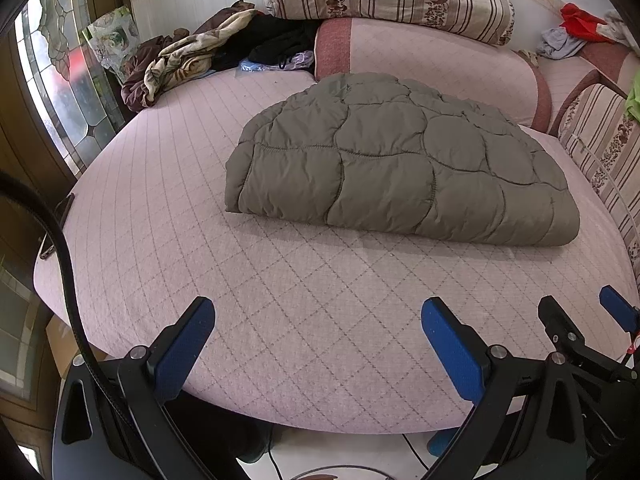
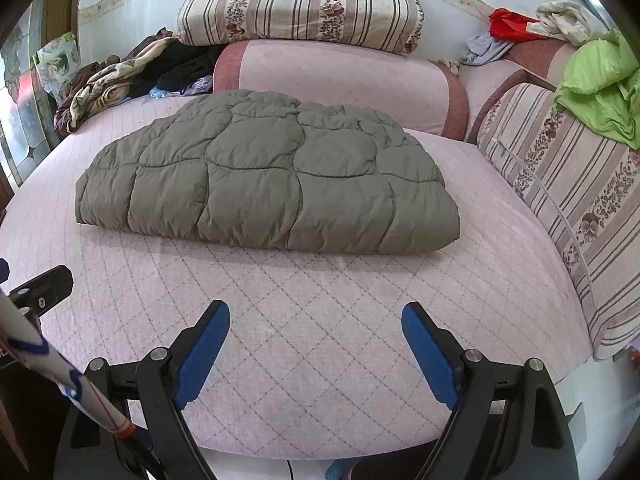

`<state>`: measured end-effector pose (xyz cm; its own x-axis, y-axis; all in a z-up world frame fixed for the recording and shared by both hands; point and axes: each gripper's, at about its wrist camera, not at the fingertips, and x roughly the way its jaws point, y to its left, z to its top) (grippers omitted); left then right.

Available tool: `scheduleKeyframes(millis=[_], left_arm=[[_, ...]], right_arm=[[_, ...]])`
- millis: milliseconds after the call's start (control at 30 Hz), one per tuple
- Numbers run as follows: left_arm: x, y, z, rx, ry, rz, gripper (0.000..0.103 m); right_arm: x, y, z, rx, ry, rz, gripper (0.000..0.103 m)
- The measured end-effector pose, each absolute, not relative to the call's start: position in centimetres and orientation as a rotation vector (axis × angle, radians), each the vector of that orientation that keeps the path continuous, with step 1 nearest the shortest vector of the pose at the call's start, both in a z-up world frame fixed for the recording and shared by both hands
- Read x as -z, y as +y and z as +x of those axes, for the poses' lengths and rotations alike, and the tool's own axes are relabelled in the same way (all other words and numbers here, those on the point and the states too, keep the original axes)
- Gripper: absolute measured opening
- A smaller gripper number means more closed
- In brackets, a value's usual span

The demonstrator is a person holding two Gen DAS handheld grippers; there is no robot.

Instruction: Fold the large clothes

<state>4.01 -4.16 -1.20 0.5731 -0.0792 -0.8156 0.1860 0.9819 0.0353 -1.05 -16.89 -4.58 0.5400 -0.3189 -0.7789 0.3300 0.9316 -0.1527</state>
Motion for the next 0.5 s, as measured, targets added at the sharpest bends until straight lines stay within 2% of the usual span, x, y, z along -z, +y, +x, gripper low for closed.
scheduleKeyframes(millis=[500], left_arm=[[1.16,-4.13,4.32,0.155,0.945,0.124,0.103]], right_arm=[[5.06,-17.05,-0.64,0.383,0.946,0.02,0.091]])
